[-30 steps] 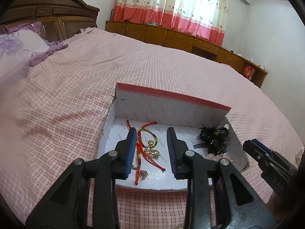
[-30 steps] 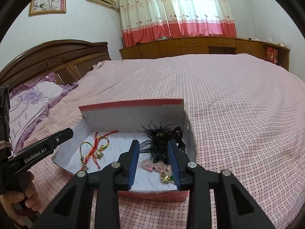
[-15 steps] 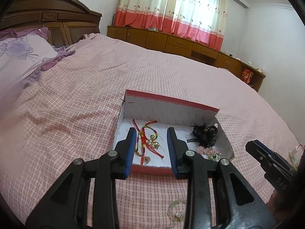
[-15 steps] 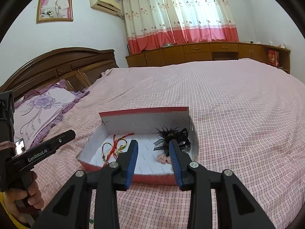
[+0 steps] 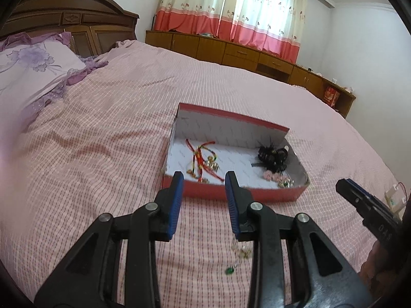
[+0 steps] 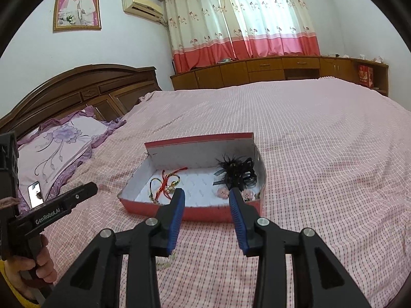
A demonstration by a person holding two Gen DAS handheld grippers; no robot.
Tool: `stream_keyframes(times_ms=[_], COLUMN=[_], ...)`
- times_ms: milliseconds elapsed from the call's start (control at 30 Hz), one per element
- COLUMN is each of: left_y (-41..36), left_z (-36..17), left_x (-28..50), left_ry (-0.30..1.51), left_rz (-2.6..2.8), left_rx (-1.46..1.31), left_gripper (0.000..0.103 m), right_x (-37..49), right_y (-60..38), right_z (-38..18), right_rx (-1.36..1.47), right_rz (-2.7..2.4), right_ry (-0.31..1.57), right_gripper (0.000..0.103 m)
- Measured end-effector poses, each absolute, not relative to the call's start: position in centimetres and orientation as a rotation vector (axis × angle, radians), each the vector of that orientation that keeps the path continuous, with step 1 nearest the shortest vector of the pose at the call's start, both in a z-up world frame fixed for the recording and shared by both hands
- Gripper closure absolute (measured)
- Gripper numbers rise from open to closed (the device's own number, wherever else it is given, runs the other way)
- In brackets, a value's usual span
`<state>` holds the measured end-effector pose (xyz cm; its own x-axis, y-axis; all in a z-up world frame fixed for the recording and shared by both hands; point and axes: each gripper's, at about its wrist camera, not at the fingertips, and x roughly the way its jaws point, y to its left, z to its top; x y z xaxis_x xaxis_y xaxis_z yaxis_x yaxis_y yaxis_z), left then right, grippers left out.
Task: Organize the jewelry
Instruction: 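Open both grippers to drop the earrings in the box, then withdraw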
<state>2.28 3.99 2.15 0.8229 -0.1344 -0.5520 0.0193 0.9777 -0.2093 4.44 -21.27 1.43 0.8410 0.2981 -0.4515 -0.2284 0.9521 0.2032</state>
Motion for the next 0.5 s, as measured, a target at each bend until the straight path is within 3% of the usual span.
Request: stream_keyframes(times_ms=[500], left_y=[2.0], left_z=[-1.3], left_x=[-0.5], left_ry=[0.706], left_rz=[-0.120], left_rx=[-0.178], left_gripper=[0.078], right_x=[0.8], right_y=[-22.1], right_z=[1.1], right_rx=[0.140], right_rz=[0.268], right_ry=[0.494], right_gripper=[0.063])
